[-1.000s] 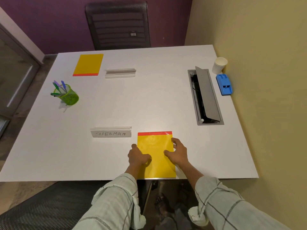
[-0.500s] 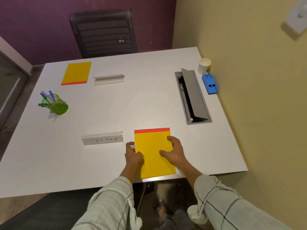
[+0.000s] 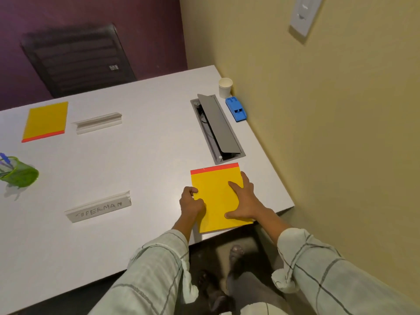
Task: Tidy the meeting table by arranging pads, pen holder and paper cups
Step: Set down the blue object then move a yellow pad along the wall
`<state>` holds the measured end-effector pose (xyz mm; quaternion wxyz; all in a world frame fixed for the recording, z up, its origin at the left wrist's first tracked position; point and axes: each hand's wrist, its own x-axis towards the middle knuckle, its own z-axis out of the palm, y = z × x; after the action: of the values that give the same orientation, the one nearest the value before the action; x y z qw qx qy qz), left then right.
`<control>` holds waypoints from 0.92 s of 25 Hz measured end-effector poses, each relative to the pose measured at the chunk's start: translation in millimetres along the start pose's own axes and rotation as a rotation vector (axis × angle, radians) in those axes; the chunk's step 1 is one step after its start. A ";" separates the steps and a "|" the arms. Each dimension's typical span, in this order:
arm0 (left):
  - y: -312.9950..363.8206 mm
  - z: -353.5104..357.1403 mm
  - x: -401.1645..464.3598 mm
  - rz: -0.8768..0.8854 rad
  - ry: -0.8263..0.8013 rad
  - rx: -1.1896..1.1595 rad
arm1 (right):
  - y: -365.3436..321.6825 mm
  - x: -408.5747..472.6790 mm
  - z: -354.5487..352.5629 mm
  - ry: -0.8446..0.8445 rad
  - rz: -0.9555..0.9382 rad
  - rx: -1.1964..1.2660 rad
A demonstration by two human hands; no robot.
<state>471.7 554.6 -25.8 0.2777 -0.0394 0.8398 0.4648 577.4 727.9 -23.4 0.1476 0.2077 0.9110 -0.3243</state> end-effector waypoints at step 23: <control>42.2 156.6 -32.5 0.198 -0.403 0.912 | 125.8 11.4 -71.3 -0.321 0.048 -0.469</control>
<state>552.8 697.9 -42.2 0.3779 0.2563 0.8867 0.0732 617.5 866.1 -41.5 0.3416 0.1355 0.9209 -0.1298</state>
